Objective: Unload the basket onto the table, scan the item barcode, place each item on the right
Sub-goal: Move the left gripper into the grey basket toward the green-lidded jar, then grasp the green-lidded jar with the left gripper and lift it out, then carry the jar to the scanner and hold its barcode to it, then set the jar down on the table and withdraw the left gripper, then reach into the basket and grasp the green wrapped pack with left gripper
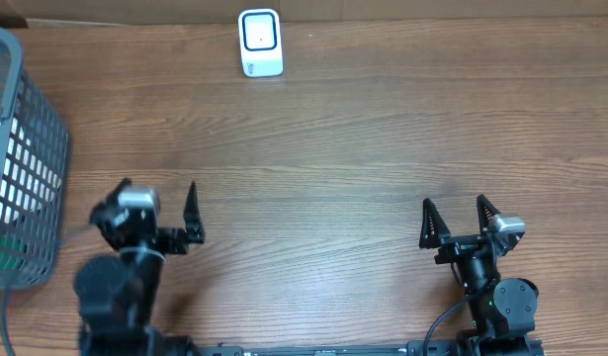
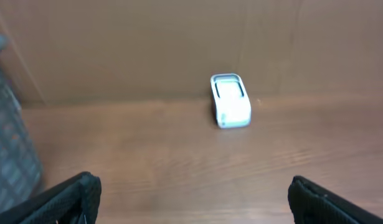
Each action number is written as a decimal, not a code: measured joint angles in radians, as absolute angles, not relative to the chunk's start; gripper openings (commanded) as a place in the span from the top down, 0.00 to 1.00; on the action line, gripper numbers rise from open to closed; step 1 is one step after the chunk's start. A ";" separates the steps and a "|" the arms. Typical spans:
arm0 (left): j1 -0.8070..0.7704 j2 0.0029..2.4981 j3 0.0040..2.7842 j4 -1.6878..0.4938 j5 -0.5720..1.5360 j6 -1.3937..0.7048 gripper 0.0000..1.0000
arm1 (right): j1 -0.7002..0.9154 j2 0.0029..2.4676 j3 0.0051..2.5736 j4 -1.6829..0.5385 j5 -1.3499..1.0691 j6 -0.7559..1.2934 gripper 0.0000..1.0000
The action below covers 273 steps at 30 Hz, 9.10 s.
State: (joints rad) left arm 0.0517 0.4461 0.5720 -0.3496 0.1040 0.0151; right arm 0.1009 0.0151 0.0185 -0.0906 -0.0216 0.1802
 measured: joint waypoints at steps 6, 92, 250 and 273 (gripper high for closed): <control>0.045 0.836 1.063 -0.778 0.133 -0.013 0.01 | 0.101 0.015 0.019 -0.090 -0.022 0.180 0.00; 0.937 1.983 1.753 -1.343 -0.163 -0.411 0.03 | 0.101 0.015 0.019 -0.089 -0.022 0.180 0.00; 0.912 1.853 1.754 -1.119 -0.105 -0.113 0.29 | 0.101 0.015 0.019 -0.090 -0.022 0.180 0.00; 0.978 2.040 1.726 -0.971 -0.152 0.060 0.38 | 0.101 0.015 0.019 -0.090 -0.022 0.180 0.00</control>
